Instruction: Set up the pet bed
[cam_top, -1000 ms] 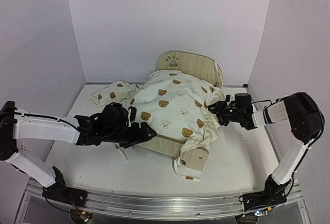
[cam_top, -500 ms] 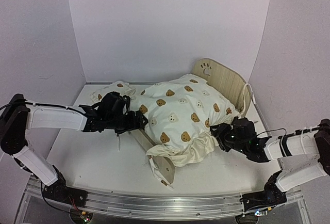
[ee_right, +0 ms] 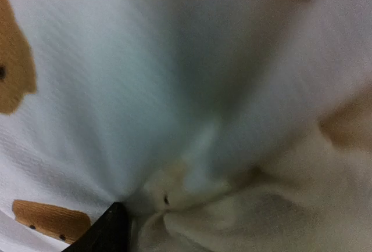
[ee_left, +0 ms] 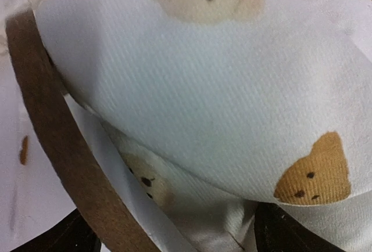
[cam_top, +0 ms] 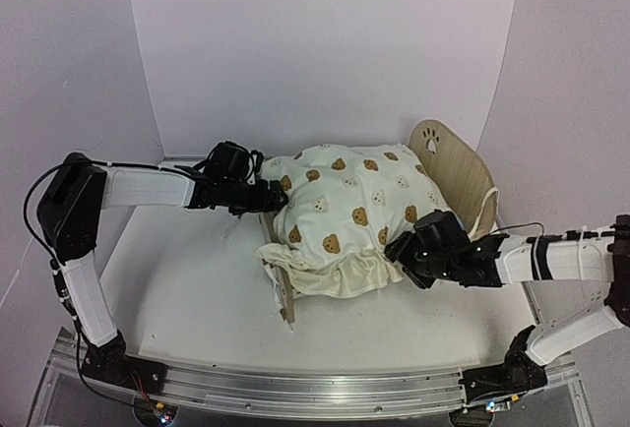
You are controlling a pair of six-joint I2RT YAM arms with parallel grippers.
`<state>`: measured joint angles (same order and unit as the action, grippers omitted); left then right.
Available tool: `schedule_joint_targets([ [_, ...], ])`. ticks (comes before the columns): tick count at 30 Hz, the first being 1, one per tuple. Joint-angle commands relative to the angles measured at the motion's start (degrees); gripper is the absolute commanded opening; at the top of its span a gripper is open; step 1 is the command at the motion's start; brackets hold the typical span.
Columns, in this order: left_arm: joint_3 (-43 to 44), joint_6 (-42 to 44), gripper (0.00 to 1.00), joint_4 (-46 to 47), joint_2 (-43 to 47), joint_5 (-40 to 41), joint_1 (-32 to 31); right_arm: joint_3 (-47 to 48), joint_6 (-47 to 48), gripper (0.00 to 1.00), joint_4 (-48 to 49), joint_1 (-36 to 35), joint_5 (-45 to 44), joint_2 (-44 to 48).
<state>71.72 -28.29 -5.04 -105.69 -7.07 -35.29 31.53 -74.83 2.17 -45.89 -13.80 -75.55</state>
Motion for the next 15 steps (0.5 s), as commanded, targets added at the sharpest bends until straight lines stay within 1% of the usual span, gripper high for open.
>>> schedule_joint_targets([
  [1, -4.4, 6.2, 0.94, -2.8, 11.8, 9.3, -0.4, 13.6, 40.9, 0.78, -25.4, -8.0, 12.5, 6.7],
  [2, -5.9, 6.6, 0.95, -5.4, 15.0, 10.0, -0.1, 15.4, 44.6, 0.85, -29.7, -8.0, 13.3, 7.7],
  [3, -7.3, 6.7, 0.96, -7.8, 18.9, 10.1, 0.2, 17.5, 48.8, 0.89, -33.9, -8.0, 15.5, 7.9],
  [5, -9.9, 5.9, 0.98, -11.3, 24.3, 9.7, 0.6, 22.7, 54.5, 0.93, -42.4, -8.0, 18.5, 6.1],
  [6, -11.2, 4.7, 0.98, -12.3, 26.9, 8.5, 0.8, 25.1, 57.1, 0.93, -46.2, -8.1, 19.9, 4.7],
  [7, -12.7, 3.1, 0.99, -12.5, 29.3, 7.5, 0.9, 27.1, 58.8, 0.97, -48.3, -8.3, 20.8, 3.9],
  [10, -16.3, -3.1, 1.00, -10.9, 33.9, 1.5, 1.2, 29.5, 60.3, 0.98, -49.5, -8.4, 19.5, 5.0],
  [11, -16.9, -7.0, 0.99, -10.7, 34.3, 0.9, 1.2, 29.3, 59.7, 0.98, -48.2, -8.3, 19.8, 5.5],
  [12, -17.5, -10.4, 0.96, -10.7, 34.7, 0.8, 1.2, 29.2, 58.1, 0.98, -47.1, -8.3, 19.4, 5.6],
  [14, -20.1, -18.7, 0.86, -10.9, 37.0, 1.7, 1.0, 30.0, 54.8, 0.98, -46.4, -8.2, 17.2, 5.6],
  [15, -21.9, -23.0, 0.84, -10.9, 39.1, 3.0, 0.8, 31.1, 53.2, 0.98, -47.3, -8.2, 13.6, 5.6],
])
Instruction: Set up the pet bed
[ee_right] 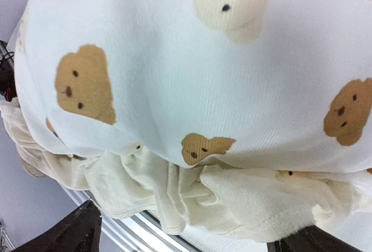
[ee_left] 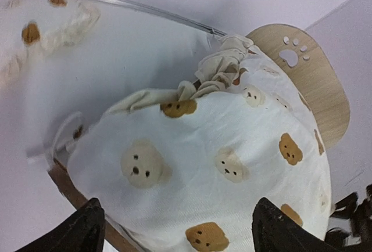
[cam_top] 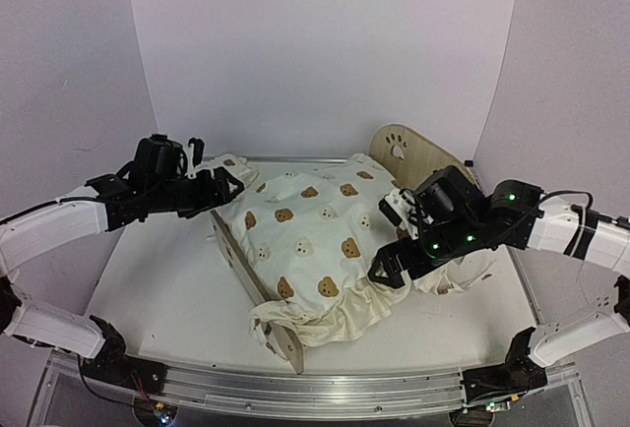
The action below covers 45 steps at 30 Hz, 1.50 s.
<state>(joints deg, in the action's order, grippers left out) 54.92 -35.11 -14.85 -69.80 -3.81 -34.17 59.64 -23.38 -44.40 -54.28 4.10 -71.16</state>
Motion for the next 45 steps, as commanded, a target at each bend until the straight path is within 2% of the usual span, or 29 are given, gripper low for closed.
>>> schedule_joint_targets([
  [1, -7.1, -20.2, 0.84, -1.4, 5.4, 1.2, -0.5, 4.6, 0.7, 0.98, -2.8, 0.1, -9.5, 1.5],
  [4, -11.9, -27.6, 0.84, -2.5, 11.3, 1.3, -0.8, 11.1, 2.2, 0.98, -7.4, 2.2, -21.3, 1.8],
  [7, -11.5, -29.5, 0.84, -5.7, 11.7, -0.2, -1.6, 18.4, 7.3, 0.98, -9.3, 10.4, -22.8, -0.2],
  [12, -8.1, -27.3, 0.87, -4.4, 4.9, -2.4, -6.5, 28.8, 15.8, 0.98, -9.8, 23.5, -27.1, -7.2],
  [15, -7.4, -26.0, 0.86, -1.7, 0.8, -1.9, -8.3, 35.5, 19.1, 0.98, -9.9, 32.8, -19.0, -14.3],
  [17, -8.4, -25.7, 0.86, 2.1, -0.9, -2.0, -8.3, 37.7, 21.1, 0.98, -9.3, 36.0, -15.4, -18.4],
  [19, -9.0, -25.1, 0.85, 5.8, -2.4, -1.6, -8.3, 39.4, 22.8, 0.98, -8.6, 38.4, -8.2, -22.5],
  [22, -6.9, -22.3, 0.84, 8.2, -5.4, -0.9, -8.1, 42.4, 22.8, 0.87, -8.6, 41.2, -1.1, -27.7],
  [27, 0.3, -16.1, 0.84, 8.3, -12.2, 0.5, -6.3, 37.6, 21.7, 0.65, -7.1, 41.5, 3.0, -26.2],
  [29, 3.4, -13.8, 0.84, 8.3, -15.2, 0.1, -4.5, 34.0, 20.5, 0.50, -6.1, 41.4, 3.8, -23.6],
  [31, 7.1, -10.6, 0.84, 8.3, -18.9, -1.0, -2.9, 29.7, 17.8, 0.30, -5.1, 41.4, 2.5, -19.8],
  [33, 11.6, -7.1, 0.84, 8.3, -23.3, -2.9, -1.7, 24.2, 13.8, 0.18, -3.1, 41.4, 1.4, -14.7],
  [36, 20.0, -1.9, 0.84, 7.5, -30.8, -4.6, 0.1, 13.0, 4.6, 0.11, 3.2, 41.3, 1.5, -5.6],
  [38, 26.8, 0.3, 0.83, 6.9, -35.9, -6.3, 2.0, 6.8, -2.3, 0.01, 7.9, 40.5, 4.4, -0.6],
  [39, 30.2, 2.0, 0.83, 5.4, -38.4, -6.0, 3.0, 4.3, -5.6, 0.00, 9.9, 39.4, 4.5, 1.1],
  [42, 38.4, 8.7, 0.84, -1.4, -42.6, 0.7, 4.6, -0.1, -11.4, 0.00, 14.4, 35.2, -1.1, 3.2],
  [45, 38.4, 15.0, 0.90, -6.4, -39.5, 12.5, 5.2, 1.0, -14.5, 0.00, 14.7, 30.6, -9.9, 1.7],
])
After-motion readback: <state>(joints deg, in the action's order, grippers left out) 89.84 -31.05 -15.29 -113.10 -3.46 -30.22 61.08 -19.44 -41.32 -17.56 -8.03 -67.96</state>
